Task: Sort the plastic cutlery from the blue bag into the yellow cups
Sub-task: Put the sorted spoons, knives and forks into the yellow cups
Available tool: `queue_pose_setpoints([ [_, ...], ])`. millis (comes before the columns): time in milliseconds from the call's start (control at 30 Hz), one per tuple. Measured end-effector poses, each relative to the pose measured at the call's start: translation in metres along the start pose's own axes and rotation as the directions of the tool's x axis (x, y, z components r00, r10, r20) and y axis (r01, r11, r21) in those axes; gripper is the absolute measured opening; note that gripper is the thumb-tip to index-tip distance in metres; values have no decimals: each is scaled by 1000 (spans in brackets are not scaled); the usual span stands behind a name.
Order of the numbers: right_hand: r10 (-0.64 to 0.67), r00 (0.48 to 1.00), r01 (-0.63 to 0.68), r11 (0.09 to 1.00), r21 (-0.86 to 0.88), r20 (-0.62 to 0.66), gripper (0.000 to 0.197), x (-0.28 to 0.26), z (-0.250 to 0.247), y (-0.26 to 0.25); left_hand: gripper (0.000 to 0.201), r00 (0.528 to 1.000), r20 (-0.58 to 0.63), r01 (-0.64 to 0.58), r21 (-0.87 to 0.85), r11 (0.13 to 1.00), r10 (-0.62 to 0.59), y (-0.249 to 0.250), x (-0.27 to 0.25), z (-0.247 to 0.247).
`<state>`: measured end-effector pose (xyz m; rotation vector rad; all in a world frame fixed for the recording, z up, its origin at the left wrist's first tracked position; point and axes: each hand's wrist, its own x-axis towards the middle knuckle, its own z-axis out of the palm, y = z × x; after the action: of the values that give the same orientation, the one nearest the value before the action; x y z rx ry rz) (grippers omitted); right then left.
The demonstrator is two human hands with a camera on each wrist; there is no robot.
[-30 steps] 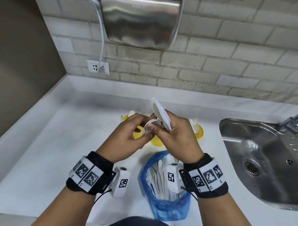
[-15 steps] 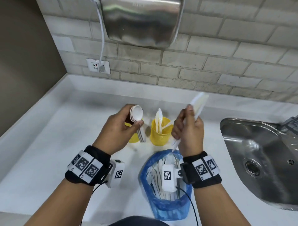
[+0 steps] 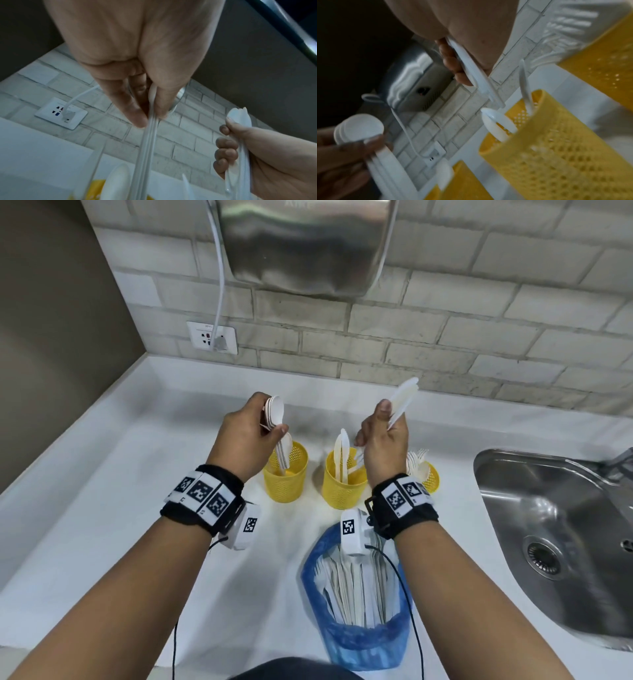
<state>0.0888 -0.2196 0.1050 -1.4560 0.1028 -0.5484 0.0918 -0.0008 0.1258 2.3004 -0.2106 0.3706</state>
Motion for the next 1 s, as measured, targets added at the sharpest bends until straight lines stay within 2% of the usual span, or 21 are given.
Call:
queue_pose_setpoints([
  [200,54,985,-3,955,-295,162,37,-6,3,43,30,993,106,50,69,996,-58,-20,-2,19],
  [367,77,967,45,886,-462,243,38,-6,0,53,35,985,150,68,141,988,-89,-25,-4,27],
  [467,95,969,28,874,-485,228,25,-5,-1,50,35,977,185,69,177,982,-102,-23,-5,30],
  [567,80,976,28,876,-482,202,2,-6,-3,47,35,969,213,81,201,976,-124,-21,-6,32],
  [667,39,976,71,872,-485,213,20,-5,-5,38,42,971,216,52,244,968,-106,-18,-9,32],
  [733,-39,968,158,860,-486,246,33,-6,-7,30,46,981,185,7,297,955,-64,-15,-12,29],
  [767,-108,960,232,825,-516,259,36,-6,-9,28,47,987,154,-10,312,950,-40,-13,-14,26],
  [833,-243,933,356,722,-593,265,35,-9,-14,21,44,997,81,-28,288,957,4,-9,-18,22],
  [900,-321,916,399,679,-616,239,27,-16,-20,11,37,999,34,-27,241,970,19,-7,-25,19],
  [967,-303,918,395,684,-614,255,18,-25,-28,3,27,999,48,-6,223,975,-5,-8,-32,20],
  [1000,-253,923,384,677,-628,291,16,-30,-32,2,23,997,72,1,232,973,-18,-11,-36,21],
])
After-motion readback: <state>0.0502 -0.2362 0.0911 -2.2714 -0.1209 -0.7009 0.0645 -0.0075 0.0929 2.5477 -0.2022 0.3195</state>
